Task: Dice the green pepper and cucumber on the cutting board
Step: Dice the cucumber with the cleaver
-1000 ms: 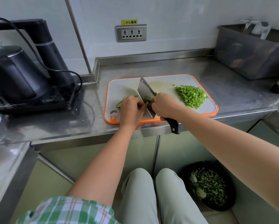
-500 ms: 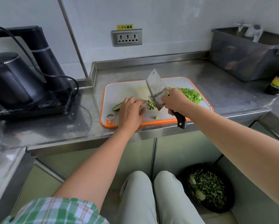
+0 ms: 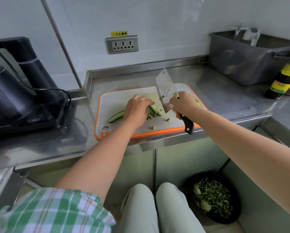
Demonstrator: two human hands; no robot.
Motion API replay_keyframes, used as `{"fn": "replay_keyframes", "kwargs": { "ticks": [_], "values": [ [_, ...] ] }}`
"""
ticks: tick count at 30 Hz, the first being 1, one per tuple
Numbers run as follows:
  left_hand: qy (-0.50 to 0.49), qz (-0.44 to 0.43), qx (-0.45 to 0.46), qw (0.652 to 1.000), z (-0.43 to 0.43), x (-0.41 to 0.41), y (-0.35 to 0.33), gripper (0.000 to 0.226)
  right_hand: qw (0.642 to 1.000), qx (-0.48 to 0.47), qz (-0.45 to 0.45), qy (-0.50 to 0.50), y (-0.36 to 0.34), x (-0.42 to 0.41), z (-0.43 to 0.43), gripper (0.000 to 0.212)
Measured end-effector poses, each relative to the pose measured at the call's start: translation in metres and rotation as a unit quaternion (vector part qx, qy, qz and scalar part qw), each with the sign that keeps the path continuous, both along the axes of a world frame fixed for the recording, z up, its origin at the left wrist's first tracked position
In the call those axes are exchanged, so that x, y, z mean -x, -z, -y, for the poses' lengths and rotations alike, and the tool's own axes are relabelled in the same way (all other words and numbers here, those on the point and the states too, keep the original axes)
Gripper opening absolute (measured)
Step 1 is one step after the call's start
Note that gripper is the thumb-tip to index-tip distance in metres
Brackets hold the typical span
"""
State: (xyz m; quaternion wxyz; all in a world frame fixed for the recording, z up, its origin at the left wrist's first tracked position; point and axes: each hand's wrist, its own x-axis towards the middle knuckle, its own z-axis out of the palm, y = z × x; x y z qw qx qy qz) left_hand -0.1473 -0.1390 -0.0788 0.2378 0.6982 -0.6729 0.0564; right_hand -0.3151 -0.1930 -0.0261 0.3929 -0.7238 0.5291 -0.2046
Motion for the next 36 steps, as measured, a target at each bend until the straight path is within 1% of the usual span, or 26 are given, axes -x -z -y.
{"fn": "replay_keyframes", "kwargs": {
  "ticks": [2, 4, 7, 9, 12, 15, 17, 20, 24, 26, 28, 31, 33, 36],
  "values": [
    [0.015, 0.011, -0.049, 0.999, 0.013, 0.001, 0.002, 0.057, 1.0, 0.004, 0.003, 0.0, 0.001, 0.001, 0.003, 0.009],
    [0.012, 0.012, -0.087, 0.996, 0.024, -0.001, 0.005, 0.061, 1.0, 0.005, 0.012, 0.0, 0.001, 0.002, 0.007, 0.009],
    [0.015, 0.028, -0.105, 0.994, 0.034, -0.009, 0.005, 0.045, 1.0, 0.006, 0.01, -0.003, 0.001, 0.006, 0.01, 0.012],
    [0.027, 0.061, -0.107, 0.992, 0.036, -0.011, -0.001, 0.031, 1.0, 0.006, 0.011, 0.0, 0.001, 0.008, 0.013, 0.013],
    [0.053, 0.091, -0.103, 0.989, 0.038, -0.012, -0.006, 0.022, 1.0, 0.001, 0.022, 0.007, 0.003, 0.009, 0.014, 0.014],
    [0.075, 0.067, -0.083, 0.991, 0.033, -0.013, -0.005, 0.022, 1.0, 0.0, 0.03, 0.006, 0.005, 0.01, 0.015, 0.016],
    [0.1, 0.042, -0.079, 0.991, 0.03, -0.013, -0.006, 0.027, 0.999, 0.0, 0.033, 0.006, 0.005, 0.01, 0.015, 0.016],
    [0.125, 0.024, -0.104, 0.986, 0.03, -0.01, -0.008, 0.034, 0.999, -0.001, 0.034, 0.004, 0.007, 0.009, 0.016, 0.014],
    [0.122, 0.0, -0.124, 0.985, 0.033, -0.007, -0.005, 0.026, 0.999, -0.009, 0.037, 0.011, 0.009, 0.009, 0.017, 0.012],
    [0.121, 0.008, -0.131, 0.984, 0.035, -0.007, -0.005, 0.021, 0.999, -0.01, 0.04, 0.013, 0.011, 0.01, 0.017, 0.014],
    [0.12, 0.026, -0.16, 0.979, 0.038, -0.006, -0.007, 0.018, 0.999, -0.011, 0.045, 0.012, 0.012, 0.011, 0.018, 0.014],
    [0.099, 0.034, -0.201, 0.974, 0.04, -0.003, -0.006, 0.016, 0.999, -0.009, 0.044, 0.008, 0.012, 0.011, 0.017, 0.012],
    [0.06, -0.003, -0.223, 0.973, 0.04, 0.0, -0.003, 0.015, 0.999, -0.006, 0.039, 0.004, 0.012, 0.011, 0.017, 0.012],
    [0.001, -0.065, -0.241, 0.968, 0.041, 0.003, 0.001, 0.023, 0.999, -0.009, 0.047, 0.005, 0.013, 0.011, 0.019, 0.013]
  ]
}}
